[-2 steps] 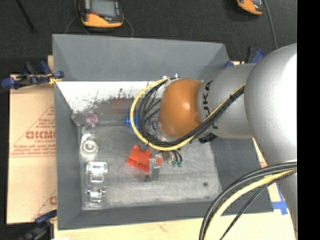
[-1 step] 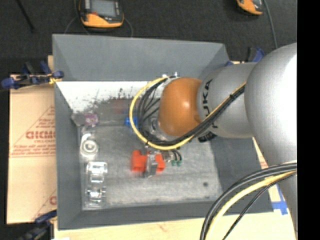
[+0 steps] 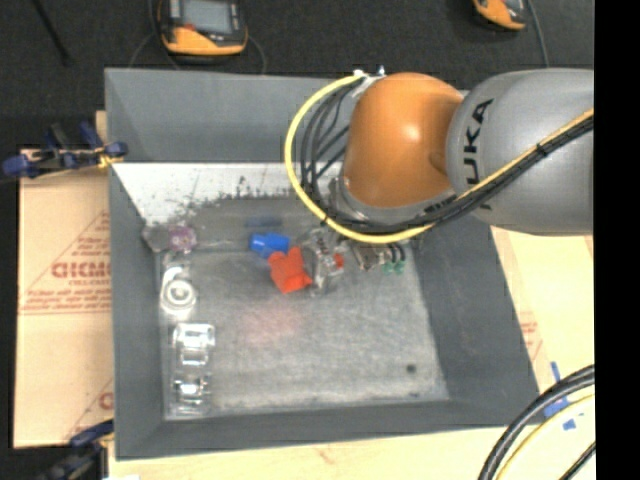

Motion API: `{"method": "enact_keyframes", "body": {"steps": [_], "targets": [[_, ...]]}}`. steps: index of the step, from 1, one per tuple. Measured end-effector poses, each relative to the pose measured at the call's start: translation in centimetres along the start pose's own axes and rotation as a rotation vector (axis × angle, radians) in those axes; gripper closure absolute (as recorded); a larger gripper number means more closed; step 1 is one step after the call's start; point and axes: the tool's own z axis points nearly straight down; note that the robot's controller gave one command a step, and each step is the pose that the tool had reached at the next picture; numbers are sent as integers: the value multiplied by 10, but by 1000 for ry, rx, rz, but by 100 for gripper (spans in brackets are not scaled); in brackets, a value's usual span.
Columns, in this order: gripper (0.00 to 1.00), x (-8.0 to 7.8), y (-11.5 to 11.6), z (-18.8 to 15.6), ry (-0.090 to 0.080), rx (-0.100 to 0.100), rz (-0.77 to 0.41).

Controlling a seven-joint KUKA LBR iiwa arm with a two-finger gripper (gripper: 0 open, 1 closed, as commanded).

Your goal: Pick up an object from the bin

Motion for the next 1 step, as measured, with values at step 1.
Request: {"method": "enact_keyframes", "body": {"steps": [1], "targets": [[100,1,4,-49,1,0,-36]]}}
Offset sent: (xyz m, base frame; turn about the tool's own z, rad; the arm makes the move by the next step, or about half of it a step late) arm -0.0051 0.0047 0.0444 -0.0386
